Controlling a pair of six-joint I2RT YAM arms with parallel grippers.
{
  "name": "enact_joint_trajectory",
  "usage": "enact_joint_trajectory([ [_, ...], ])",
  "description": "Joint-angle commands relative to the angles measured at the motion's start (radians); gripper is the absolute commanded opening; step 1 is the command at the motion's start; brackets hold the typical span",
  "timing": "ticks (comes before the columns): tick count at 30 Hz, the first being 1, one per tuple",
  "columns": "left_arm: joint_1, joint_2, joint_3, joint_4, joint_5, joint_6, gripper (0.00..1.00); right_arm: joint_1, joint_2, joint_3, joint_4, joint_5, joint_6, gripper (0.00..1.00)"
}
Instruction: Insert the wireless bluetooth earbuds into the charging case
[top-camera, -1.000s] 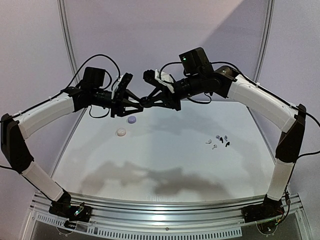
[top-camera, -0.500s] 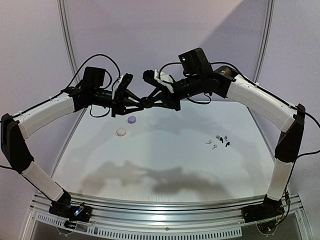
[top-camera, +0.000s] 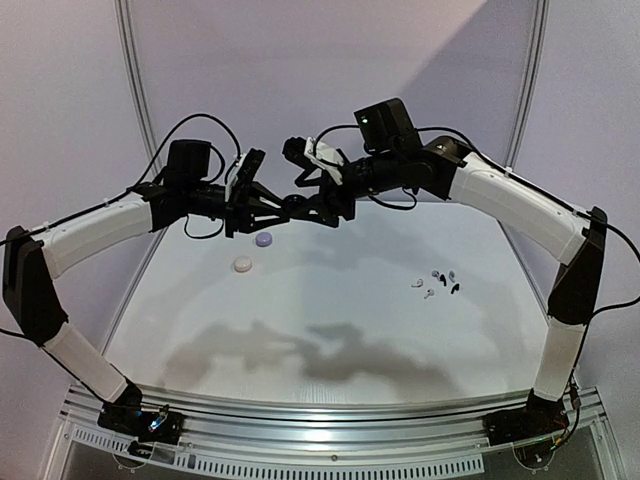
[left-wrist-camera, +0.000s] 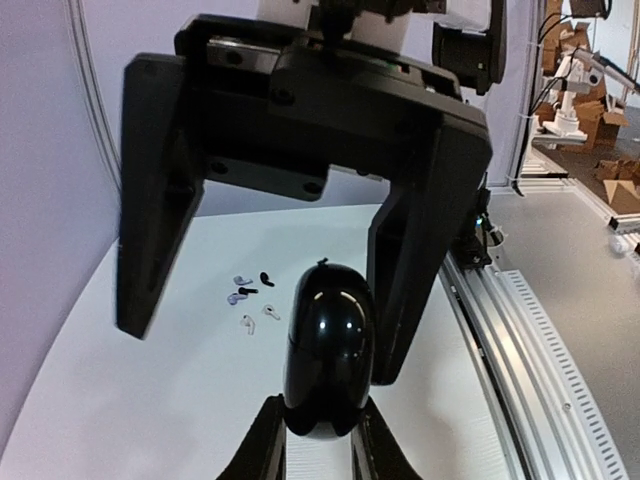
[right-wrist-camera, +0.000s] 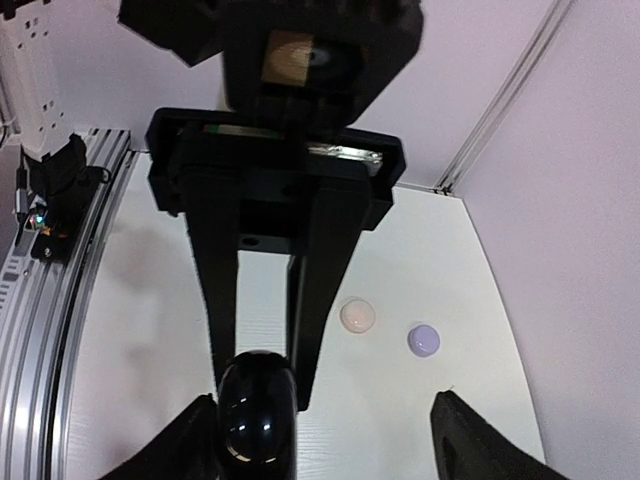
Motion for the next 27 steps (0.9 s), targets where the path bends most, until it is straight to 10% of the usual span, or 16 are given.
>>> enact_joint_trajectory([
  [1, 0.010, -0.037, -0.083, 0.279, 0.056, -0.227, 0.00, -0.004, -0.022, -0.064, 0.119, 0.029, 0.085, 0.80],
  [9, 0.015, -0.088, -0.237, 0.701, 0.015, -0.519, 0.00, -0.115, -0.118, -0.267, 0.492, -0.303, 0.474, 0.68],
  [27, 0.015, -0.090, -0.250, 0.757, 0.002, -0.546, 0.00, -0.100, -0.085, -0.296, 0.650, -0.406, 0.587, 0.33],
])
